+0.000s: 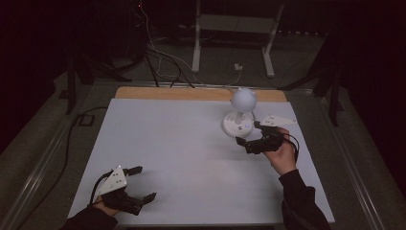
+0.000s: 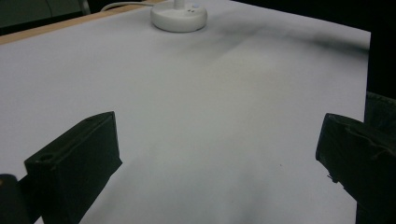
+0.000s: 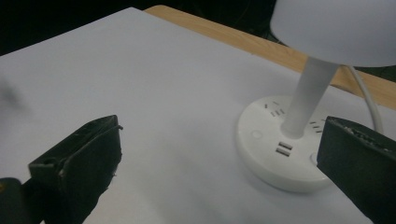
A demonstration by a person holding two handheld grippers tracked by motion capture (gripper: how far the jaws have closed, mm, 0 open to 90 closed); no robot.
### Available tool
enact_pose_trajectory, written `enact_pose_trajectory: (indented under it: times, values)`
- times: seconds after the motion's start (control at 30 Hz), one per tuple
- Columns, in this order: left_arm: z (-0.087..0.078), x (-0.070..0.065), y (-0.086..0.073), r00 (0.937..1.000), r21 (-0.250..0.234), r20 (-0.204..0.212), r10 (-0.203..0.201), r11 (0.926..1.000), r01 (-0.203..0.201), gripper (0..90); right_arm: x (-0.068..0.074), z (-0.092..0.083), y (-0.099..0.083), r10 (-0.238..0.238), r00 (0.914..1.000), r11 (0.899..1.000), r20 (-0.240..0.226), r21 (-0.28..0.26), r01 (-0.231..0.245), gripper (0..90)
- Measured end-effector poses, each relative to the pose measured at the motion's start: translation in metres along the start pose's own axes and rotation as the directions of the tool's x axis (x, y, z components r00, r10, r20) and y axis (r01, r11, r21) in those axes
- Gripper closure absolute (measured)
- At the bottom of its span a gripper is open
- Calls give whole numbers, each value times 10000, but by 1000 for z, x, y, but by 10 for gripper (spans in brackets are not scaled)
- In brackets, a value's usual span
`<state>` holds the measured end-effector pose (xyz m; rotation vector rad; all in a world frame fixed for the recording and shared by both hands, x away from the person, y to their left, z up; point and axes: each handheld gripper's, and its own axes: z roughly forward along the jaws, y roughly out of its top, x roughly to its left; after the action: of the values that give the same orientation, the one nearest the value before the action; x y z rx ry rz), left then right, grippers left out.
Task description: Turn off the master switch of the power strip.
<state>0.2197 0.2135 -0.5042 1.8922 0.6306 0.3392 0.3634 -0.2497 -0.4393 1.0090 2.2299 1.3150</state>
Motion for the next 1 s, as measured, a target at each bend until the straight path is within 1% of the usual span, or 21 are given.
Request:
enact_pose_trajectory:
  times: [0.3, 0.43, 0.47, 0.53, 0.6, 0.77, 0.87, 0.9, 0.93, 0.97, 1.0]
  values:
    - [0, 0, 0, 10000, 10, -3, -5, 10000, 5, 3, -18, 9, -1, 202, 9986, 9997, 485, 111, -207, 0]
    - [0, 0, 0, 10000, 1, 7, -26, 10000, 26, 3, -25, 12, -2, 363, 9973, 9992, 638, 126, -372, 0]
    - [0, 0, 0, 10000, 8, 5, -14, 10000, 14, 3, -25, 12, -2, 363, 9973, 9992, 638, 126, -372, 0]
    - [0, 0, 0, 10000, 15, 1, 0, 10000, 0, 3, -31, 15, -1, 583, 9949, 9980, 828, 212, -602, 12]
    - [0, 0, 0, 10000, 18, 5, -21, 10000, 20, 3, -33, 17, -2, 651, 9940, 9975, 884, 223, -673, 12]
    - [0, 0, 0, 10000, 3, 5, -42, 10000, 42, 3, -38, 22, -1, 600, 9898, 9976, 1289, 251, -637, 12]
    - [0, 0, 0, 10000, 44, 8, -8, 10000, 8, 3, -42, 25, -2, 788, 9863, 9966, 1451, 132, -816, 16]
    - [0, 0, 0, 10000, 44, 8, -8, 10000, 8, 3, -42, 25, -2, 788, 9863, 9966, 1451, 132, -816, 16]
    - [0, 0, 0, 10000, 14, 18, -19, 10000, 19, 3, -44, 28, -3, 887, 9823, 9957, 1647, 134, -922, 16]
    - [0, 0, 0, 10000, 14, 18, -19, 10000, 19, 3, -44, 28, -3, 887, 9823, 9957, 1647, 134, -922, 16]
    - [0, 0, 0, 10000, 15, 26, -24, 10000, 24, 3, -46, 31, -4, 1012, 9777, 9945, 1838, 94, -1047, 16]
